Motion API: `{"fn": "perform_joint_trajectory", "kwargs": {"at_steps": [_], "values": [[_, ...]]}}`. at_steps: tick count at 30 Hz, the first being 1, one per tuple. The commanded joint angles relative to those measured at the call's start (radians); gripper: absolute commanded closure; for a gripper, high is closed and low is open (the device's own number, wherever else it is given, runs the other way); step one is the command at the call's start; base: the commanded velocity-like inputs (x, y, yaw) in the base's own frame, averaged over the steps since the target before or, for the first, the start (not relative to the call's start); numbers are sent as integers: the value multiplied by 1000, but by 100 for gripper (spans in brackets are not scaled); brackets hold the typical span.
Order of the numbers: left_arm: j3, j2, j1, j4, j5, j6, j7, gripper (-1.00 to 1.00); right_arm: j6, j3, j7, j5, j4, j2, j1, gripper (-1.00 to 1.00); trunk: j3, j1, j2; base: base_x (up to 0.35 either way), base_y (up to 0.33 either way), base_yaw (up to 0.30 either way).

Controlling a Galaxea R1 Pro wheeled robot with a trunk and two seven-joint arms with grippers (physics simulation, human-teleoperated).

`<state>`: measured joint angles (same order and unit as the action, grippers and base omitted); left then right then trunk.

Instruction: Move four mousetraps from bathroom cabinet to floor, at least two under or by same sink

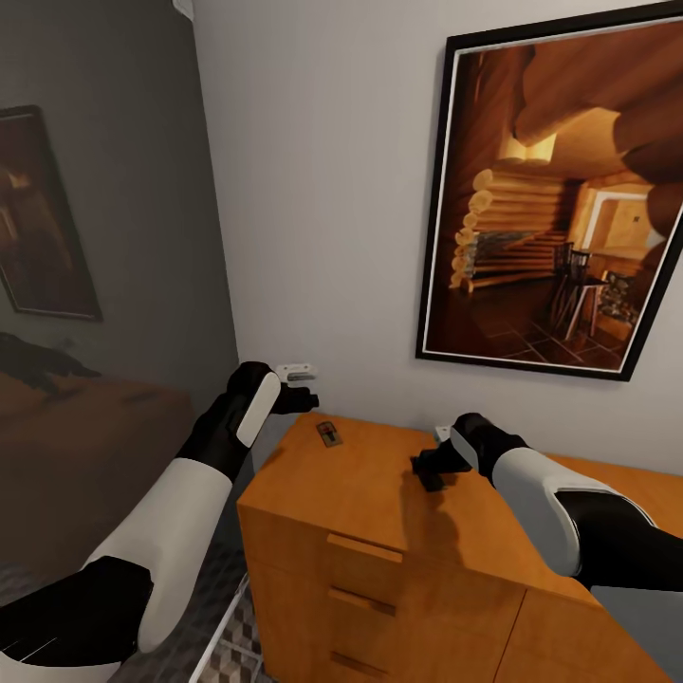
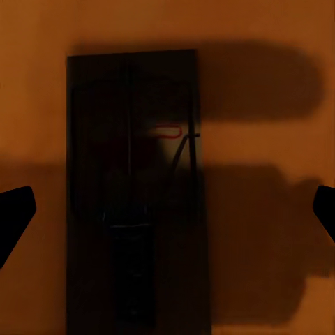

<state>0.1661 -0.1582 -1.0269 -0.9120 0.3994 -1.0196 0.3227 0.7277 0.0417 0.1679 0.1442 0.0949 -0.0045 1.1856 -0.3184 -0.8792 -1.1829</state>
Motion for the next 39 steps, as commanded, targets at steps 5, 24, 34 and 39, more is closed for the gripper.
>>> {"fn": "perform_joint_trajectory", "kwargs": {"at_steps": [5,24,34,39], "values": [[1,0,-1,-1,11,-3,10,-100,12,4,14,11,2,0,0,-100,-11,-12,-22,0,0,0],[2,0,-1,-1,9,-2,10,-100,14,3,18,11,2,-5,1,-100,-11,-12,-22,0,0,0],[1,0,-1,-1,9,-2,10,-100,13,3,17,11,2,-3,0,-100,-11,-12,-22,0,0,0],[1,0,-1,-1,9,-2,10,-100,14,3,17,11,2,-6,0,100,-11,-12,-22,0,0,0]]}}
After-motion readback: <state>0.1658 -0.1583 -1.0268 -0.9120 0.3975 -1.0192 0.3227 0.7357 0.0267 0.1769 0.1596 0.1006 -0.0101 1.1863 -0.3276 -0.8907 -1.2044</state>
